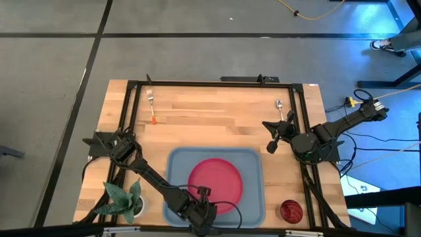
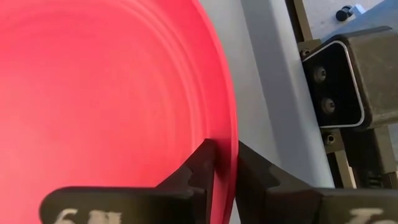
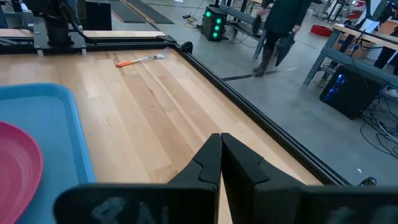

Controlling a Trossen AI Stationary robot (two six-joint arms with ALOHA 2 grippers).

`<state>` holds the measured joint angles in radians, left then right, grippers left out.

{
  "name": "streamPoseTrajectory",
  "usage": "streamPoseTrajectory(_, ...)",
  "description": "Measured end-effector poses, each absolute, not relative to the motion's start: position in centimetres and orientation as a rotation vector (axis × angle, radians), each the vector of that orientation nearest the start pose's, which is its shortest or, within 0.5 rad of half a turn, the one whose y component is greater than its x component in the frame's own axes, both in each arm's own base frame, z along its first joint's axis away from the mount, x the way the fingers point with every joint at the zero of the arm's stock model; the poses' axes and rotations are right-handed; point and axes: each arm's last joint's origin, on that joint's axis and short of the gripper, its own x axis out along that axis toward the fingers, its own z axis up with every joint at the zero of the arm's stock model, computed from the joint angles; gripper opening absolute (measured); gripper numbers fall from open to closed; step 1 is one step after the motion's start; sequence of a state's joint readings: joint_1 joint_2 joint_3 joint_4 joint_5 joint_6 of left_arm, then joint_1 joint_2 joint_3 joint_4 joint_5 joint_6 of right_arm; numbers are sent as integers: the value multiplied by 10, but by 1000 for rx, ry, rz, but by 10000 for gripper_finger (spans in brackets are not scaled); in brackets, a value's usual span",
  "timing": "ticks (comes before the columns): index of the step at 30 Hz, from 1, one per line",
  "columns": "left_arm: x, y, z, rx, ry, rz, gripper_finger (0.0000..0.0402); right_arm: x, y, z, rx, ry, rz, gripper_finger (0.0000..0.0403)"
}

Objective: Pick and place plate/cup/fork/spoon on tray
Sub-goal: Put the pink plate on the blue serving tray

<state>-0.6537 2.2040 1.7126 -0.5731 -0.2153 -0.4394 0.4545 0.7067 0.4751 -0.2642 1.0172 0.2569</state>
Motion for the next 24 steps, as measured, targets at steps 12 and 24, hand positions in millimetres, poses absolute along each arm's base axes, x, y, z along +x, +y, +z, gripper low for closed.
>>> streamPoseTrajectory(12, 378, -279, 171, -58, 1030, -169, 70, 141, 41, 238, -91, 298, -591, 16)
streamPoseTrajectory(24, 379, -279, 171, -1, 1017, -206, 46, 141, 41, 238, -90, 297, -591, 16)
